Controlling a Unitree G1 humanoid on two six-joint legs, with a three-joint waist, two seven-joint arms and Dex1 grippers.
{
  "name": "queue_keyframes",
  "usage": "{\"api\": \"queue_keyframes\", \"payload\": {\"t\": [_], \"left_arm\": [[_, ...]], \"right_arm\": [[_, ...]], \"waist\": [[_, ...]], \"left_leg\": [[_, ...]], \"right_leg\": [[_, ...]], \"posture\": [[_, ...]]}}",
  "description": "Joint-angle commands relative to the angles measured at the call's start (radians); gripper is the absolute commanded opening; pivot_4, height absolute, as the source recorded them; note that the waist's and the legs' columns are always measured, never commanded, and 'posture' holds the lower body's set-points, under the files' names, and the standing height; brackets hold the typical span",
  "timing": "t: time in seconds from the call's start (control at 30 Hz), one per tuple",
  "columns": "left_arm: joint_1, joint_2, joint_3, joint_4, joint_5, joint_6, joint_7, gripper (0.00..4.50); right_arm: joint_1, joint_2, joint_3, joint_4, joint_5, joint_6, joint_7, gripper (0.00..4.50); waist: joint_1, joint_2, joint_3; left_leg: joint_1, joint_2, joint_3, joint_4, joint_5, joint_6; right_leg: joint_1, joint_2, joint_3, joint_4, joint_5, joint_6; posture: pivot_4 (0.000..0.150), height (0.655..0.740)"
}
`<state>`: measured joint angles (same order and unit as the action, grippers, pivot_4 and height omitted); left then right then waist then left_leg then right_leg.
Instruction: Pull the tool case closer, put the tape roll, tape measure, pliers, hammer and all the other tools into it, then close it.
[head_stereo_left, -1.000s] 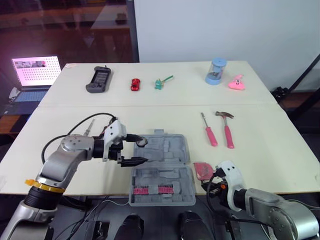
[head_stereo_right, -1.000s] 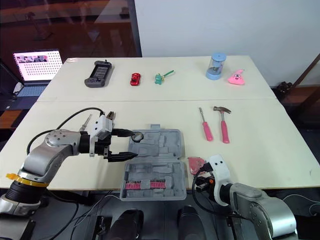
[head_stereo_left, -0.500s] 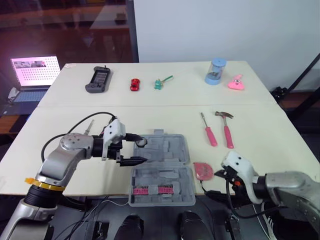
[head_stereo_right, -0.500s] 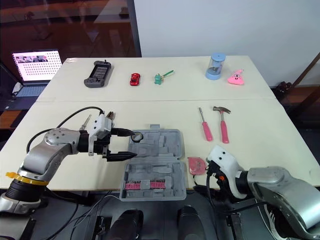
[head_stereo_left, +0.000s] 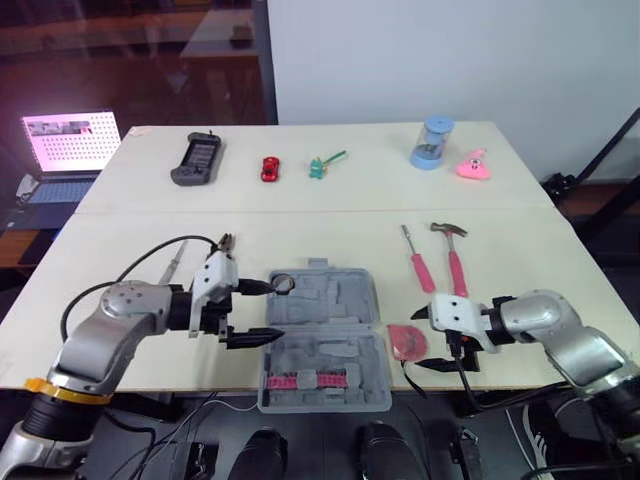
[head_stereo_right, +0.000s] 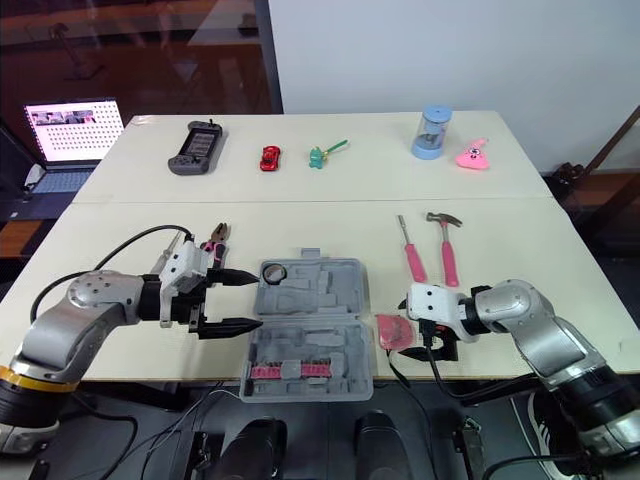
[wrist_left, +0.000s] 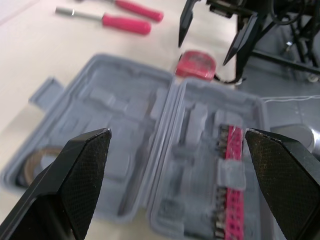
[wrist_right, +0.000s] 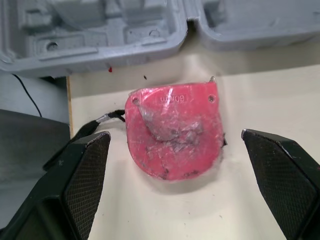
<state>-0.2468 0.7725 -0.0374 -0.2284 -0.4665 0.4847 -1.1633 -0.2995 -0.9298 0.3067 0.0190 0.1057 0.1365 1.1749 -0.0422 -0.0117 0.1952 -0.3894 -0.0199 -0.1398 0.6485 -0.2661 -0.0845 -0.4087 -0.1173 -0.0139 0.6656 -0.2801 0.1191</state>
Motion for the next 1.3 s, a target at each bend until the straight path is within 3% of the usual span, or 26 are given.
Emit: {"api": "queue_keyframes", "payload": {"t": [0.03, 0.33, 0.5, 0.7, 0.83, 1.03, 1.3], "left_arm": [[0.014, 0.021, 0.051, -0.050, -0.022, 0.012, 0.020, 4.50], [0.025, 0.026, 0.065, -0.067, -0.028, 0.023, 0.037, 4.50], [0.037, 0.027, 0.064, -0.068, -0.028, 0.018, 0.041, 4.50], [0.042, 0.020, 0.067, -0.048, -0.026, 0.005, 0.043, 4.50], [0.049, 0.015, 0.079, -0.033, -0.030, -0.001, 0.053, 4.50], [0.070, 0.002, 0.083, -0.022, -0.011, -0.026, 0.076, 4.50], [0.138, -0.015, 0.074, -0.029, 0.033, -0.078, 0.114, 4.50]], "right_arm": [[-0.030, 0.036, 0.004, 0.077, -0.039, -0.081, 0.013, 4.46], [-0.063, 0.124, -0.014, 0.236, -0.041, -0.146, 0.046, 4.46], [-0.055, 0.131, -0.041, 0.221, -0.012, -0.135, 0.076, 2.94], [-0.049, 0.111, -0.109, 0.126, 0.022, -0.081, 0.051, 2.94], [-0.079, 0.068, -0.121, 0.009, -0.001, 0.118, 0.031, 2.94], [-0.258, 0.044, -0.026, -0.167, -0.114, 0.283, 0.036, 2.94], [-0.578, 0.191, 0.141, 0.074, -0.209, 0.337, 0.092, 2.94]], "waist": [[0.000, 0.000, 0.000], [0.002, 0.000, 0.000], [0.001, 0.000, 0.000], [0.002, 0.000, 0.000], [0.002, 0.000, 0.000], [-0.004, 0.001, 0.000], [0.003, 0.001, 0.000]], "left_leg": [[0.000, 0.000, 0.000, 0.000, 0.000, 0.000], [0.000, 0.000, 0.000, 0.000, 0.000, 0.000], [0.000, 0.000, 0.000, 0.000, 0.000, 0.000], [0.000, 0.000, 0.000, 0.000, 0.000, 0.000], [0.000, 0.000, 0.000, 0.000, 0.000, 0.000], [0.000, 0.000, 0.000, 0.000, 0.000, 0.000], [-0.001, 0.000, 0.000, 0.000, 0.000, 0.000]], "right_leg": [[0.000, 0.000, 0.000, 0.000, 0.000, 0.000], [0.000, 0.000, 0.000, 0.000, 0.000, 0.000], [0.000, 0.000, 0.000, 0.000, 0.000, 0.000], [0.000, 0.000, 0.000, 0.000, 0.000, 0.000], [0.000, 0.000, 0.000, 0.000, 0.000, 0.000], [-0.001, 0.000, 0.001, 0.001, 0.000, 0.000], [-0.001, 0.000, 0.001, 0.000, 0.000, 0.000]], "posture": [[0.150, 0.6902], [0.150, 0.6902], [0.150, 0.6902], [0.150, 0.6902], [0.150, 0.6902], [0.150, 0.6902], [0.150, 0.6902]]}}
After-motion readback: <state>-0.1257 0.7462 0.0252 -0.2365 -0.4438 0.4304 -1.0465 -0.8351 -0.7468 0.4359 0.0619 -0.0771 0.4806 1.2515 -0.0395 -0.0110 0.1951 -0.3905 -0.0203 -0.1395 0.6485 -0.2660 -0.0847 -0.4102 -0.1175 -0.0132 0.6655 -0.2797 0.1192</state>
